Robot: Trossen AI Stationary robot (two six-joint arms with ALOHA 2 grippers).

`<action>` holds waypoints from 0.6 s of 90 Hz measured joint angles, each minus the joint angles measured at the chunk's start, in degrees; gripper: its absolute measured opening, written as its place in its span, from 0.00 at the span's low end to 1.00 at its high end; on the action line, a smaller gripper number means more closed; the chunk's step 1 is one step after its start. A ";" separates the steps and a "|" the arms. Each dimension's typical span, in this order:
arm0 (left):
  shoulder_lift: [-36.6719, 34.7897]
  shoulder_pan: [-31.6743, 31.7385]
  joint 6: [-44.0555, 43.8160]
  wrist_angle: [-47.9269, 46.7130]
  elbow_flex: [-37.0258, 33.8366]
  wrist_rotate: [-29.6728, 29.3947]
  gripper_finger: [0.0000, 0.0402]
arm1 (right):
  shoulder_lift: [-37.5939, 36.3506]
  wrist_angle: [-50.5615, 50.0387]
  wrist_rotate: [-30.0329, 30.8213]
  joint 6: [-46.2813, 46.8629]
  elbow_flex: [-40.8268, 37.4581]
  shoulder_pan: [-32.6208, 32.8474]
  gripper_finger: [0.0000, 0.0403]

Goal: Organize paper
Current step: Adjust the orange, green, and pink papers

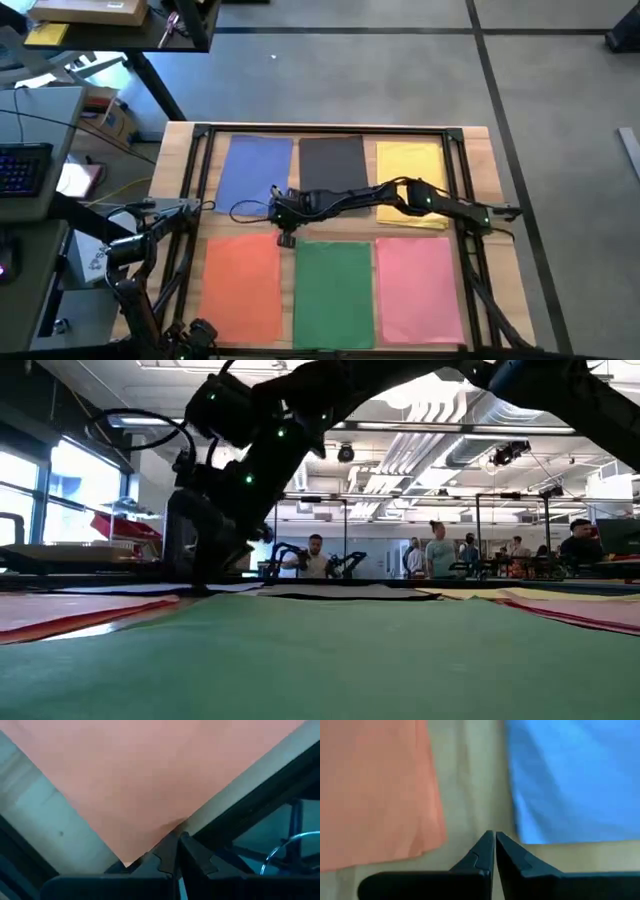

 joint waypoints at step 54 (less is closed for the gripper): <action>-3.72 3.13 4.39 -13.56 3.87 15.89 0.00 | 1.48 -3.25 -11.93 -2.56 0.28 16.35 0.00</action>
